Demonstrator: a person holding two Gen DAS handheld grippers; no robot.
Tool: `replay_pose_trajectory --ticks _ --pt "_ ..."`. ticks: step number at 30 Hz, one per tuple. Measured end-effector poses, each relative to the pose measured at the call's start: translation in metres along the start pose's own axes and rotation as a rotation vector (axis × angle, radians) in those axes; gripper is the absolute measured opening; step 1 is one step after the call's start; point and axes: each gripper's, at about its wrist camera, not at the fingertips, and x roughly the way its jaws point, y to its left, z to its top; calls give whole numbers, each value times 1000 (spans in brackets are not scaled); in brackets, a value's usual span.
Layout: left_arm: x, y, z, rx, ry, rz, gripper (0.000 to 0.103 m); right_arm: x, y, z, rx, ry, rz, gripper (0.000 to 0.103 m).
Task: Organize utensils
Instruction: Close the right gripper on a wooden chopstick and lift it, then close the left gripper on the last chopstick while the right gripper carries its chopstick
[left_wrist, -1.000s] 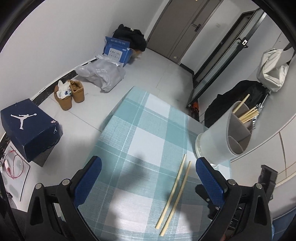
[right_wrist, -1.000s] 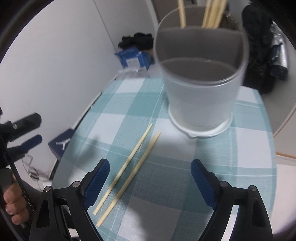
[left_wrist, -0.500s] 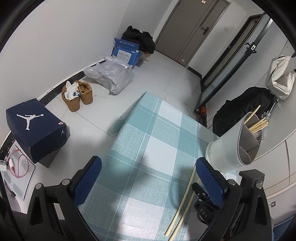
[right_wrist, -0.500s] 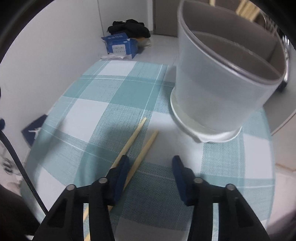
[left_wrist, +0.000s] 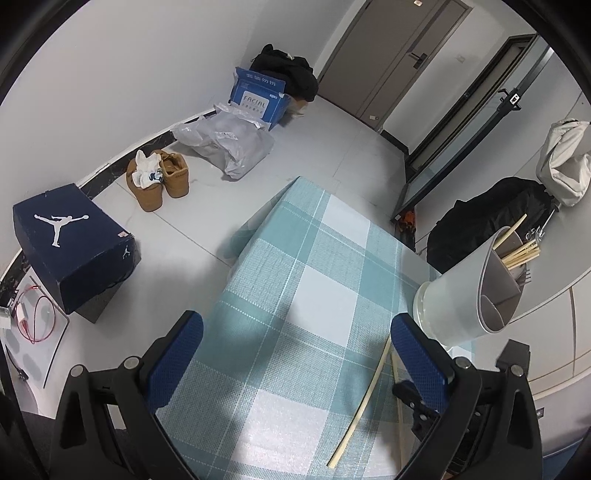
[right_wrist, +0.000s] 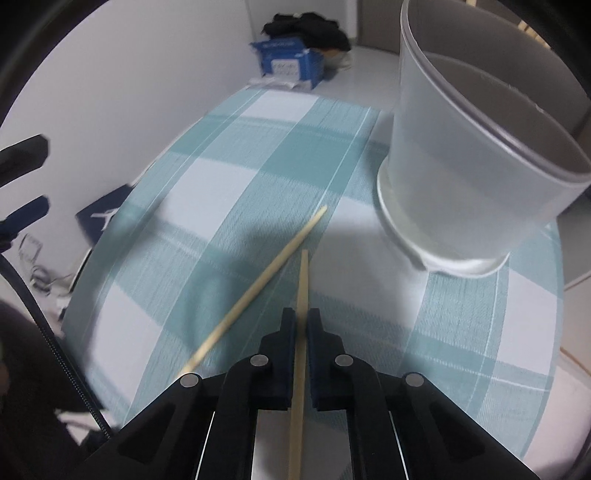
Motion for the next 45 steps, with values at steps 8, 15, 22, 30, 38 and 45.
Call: replay_pose_trajectory --ticks 8,15,22,30,38,45 --pt "3 0 0 -1 10 3 100 -5 5 -16 -131 109 35 8" --pt "3 -2 -1 25 -17 -1 100 5 17 -5 -200 105 31 13" --pt "12 1 -5 52 0 45 100 12 22 5 -194 40 21 13" --pt "21 -16 -14 120 24 61 100 6 0 7 -60 -31 94 4" --pt "45 -48 -26 269 114 80 100 -54 -60 16 180 -275 224 4" --pt "61 -79 -24 366 174 74 100 -77 -98 10 262 -370 281 4"
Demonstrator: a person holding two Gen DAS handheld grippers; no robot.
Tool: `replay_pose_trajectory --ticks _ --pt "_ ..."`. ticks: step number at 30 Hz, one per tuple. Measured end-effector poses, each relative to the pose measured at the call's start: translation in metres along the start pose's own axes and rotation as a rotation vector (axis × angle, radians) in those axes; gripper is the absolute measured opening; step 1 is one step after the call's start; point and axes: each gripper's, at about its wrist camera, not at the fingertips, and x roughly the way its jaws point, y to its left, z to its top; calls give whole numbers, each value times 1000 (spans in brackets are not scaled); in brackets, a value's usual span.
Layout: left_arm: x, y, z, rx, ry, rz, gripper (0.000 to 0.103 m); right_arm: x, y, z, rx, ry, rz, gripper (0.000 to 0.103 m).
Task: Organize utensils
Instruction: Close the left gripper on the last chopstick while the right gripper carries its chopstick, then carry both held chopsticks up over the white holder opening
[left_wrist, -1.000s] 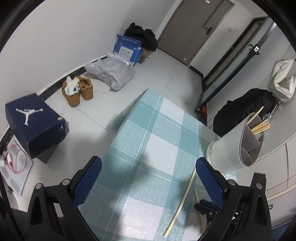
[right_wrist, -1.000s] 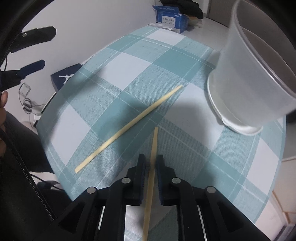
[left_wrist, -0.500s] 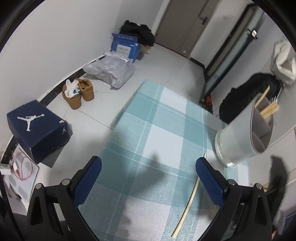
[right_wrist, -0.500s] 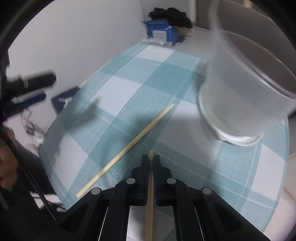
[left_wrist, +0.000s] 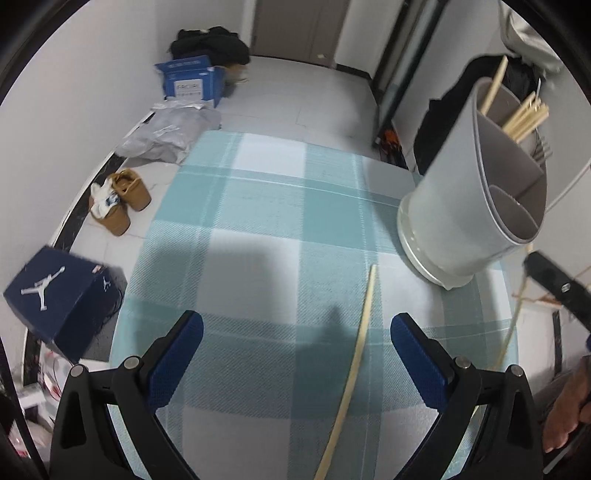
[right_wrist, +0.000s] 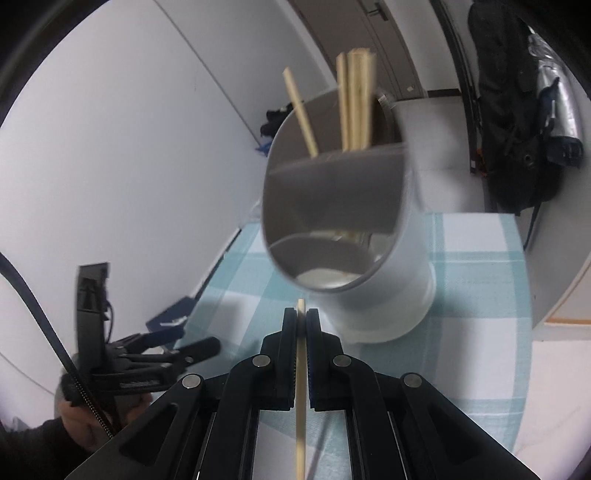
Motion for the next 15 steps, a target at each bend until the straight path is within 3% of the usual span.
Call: replay_pose_trajectory --ticks 13,15 --pt "42 -35 7 173 88 125 100 -33 -37 12 86 -106 32 4" --pt "41 -38 5 174 79 109 99 -36 -38 10 88 -111 33 4"
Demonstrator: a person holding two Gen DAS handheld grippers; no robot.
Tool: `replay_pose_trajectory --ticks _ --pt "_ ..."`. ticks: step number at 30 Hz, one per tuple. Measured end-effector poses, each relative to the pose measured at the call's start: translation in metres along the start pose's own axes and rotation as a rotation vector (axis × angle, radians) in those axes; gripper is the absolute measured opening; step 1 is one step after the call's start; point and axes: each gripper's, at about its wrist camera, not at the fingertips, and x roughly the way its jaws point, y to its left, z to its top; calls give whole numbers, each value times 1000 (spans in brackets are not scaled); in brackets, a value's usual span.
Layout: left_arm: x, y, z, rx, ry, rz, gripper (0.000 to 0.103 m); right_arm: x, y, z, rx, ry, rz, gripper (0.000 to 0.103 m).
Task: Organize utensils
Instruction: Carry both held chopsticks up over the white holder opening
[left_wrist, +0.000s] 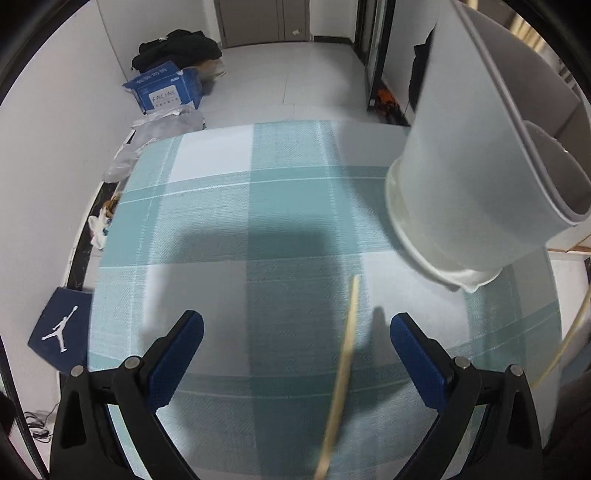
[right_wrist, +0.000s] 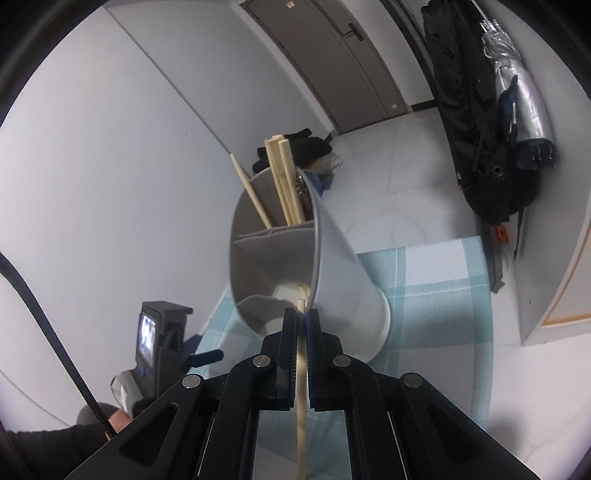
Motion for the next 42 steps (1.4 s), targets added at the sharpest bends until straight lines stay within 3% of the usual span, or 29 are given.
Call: replay_pose_trajectory --ticks 2,4,5,8,13,20,31,42 --pt "0 -5 0 16 -2 0 97 -3 -1 4 -5 2 8 4" --pt "2 -12 -1 52 13 11 75 -3 1 5 -26 -1 9 4" --pt "3 -14 0 58 20 9 73 -4 3 6 -32 -1 11 4" --pt "0 -13 7 18 18 -26 50 -4 1 8 -37 -6 13 4" --pt "-2 -15 12 -11 25 -60 3 -9 -2 11 -23 -14 17 4" --pt "-7 2 17 -163 30 -106 1 -10 -4 12 -23 -19 5 4" --pt "-95 24 1 -319 -236 -176 0 -26 21 7 -94 -89 -12 4" --pt "-120 20 -3 -239 -359 -194 0 -40 47 -7 -154 -146 -53 4"
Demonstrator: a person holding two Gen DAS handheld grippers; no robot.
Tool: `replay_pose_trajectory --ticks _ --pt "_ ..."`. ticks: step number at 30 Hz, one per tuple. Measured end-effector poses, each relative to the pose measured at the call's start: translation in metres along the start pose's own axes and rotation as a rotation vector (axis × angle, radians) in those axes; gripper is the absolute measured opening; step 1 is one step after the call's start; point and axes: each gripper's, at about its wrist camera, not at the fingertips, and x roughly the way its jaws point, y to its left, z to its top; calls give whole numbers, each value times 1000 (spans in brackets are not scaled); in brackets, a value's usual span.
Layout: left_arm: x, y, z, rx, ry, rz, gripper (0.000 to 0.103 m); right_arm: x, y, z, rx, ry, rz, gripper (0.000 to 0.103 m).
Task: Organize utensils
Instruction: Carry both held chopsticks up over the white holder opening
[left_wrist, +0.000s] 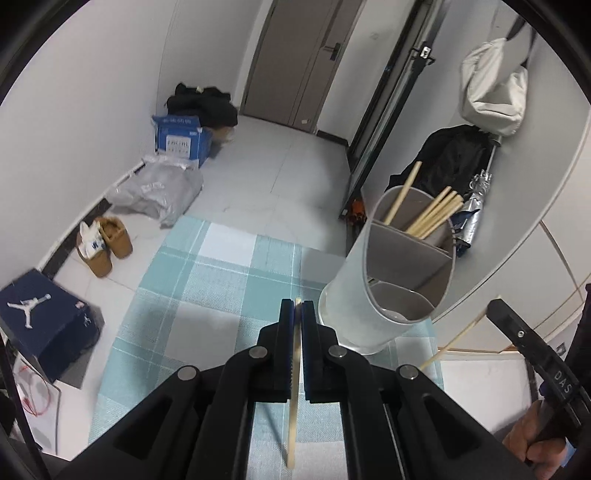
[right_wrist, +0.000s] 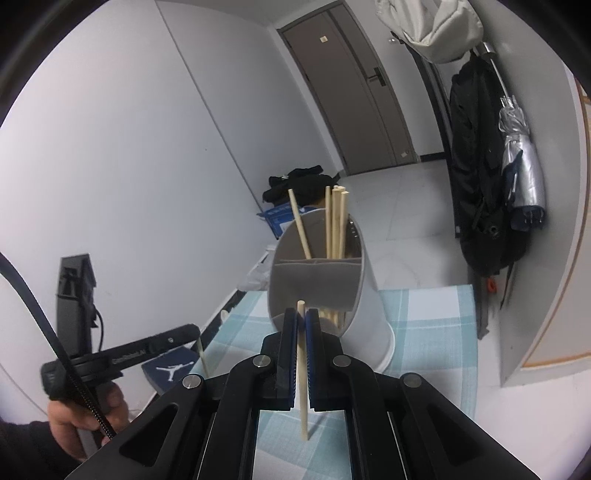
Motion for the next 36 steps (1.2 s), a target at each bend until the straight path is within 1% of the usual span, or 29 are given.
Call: replay_pose_trajectory --ticks 2,9,12,25,36 --pt "-5 -2 -1 29 -16 3 0 -2 6 -2 -20 -7 -7 4" --pt "-13 -13 -4 91 -18 -8 0 -4 13 -8 -35 -8 -35 4" --pt "-16 -16 -5 114 -15 9 0 -7 14 -9 -34 -9 -44 4" --pt "-33 -19 -1 140 -48 11 0 -22 17 -10 -27 -35 -54 4" --pt "-49 -27 10 159 -78 -25 0 -38 22 -4 -12 -84 -57 4"
